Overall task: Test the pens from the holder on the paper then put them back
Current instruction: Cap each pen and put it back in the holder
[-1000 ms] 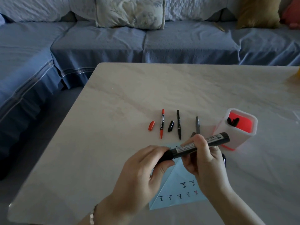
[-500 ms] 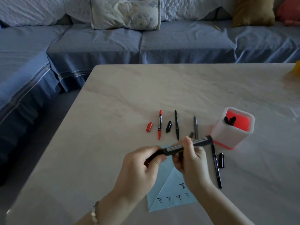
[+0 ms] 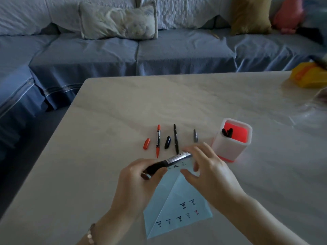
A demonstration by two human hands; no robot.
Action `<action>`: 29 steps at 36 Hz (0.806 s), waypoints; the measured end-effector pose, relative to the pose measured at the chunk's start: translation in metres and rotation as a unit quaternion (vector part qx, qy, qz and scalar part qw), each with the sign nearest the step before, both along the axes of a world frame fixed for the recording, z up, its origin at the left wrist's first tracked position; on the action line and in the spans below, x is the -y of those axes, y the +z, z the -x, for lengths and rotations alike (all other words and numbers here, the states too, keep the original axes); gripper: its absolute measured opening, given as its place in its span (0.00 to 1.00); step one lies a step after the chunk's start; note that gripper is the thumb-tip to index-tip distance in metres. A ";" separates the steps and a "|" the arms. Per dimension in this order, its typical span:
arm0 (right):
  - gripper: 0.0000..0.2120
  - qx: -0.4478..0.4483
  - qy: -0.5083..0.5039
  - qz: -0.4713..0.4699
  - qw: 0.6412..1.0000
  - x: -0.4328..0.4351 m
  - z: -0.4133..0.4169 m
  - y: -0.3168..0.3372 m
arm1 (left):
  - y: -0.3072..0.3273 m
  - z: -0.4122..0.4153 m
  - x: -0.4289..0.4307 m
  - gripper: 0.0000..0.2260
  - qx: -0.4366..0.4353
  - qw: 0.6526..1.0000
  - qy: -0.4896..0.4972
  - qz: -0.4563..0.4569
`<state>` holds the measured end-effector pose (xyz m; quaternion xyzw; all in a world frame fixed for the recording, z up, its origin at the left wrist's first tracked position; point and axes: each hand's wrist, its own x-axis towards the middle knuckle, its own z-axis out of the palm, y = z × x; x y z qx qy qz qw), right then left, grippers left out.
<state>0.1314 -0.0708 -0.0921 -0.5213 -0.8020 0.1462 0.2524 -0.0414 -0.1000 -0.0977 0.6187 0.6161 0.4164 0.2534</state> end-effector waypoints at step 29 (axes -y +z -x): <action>0.11 -0.097 -0.280 0.126 0.947 -0.075 -0.083 -0.009 | -0.035 0.008 -0.008 0.10 -0.079 0.986 -0.061 0.135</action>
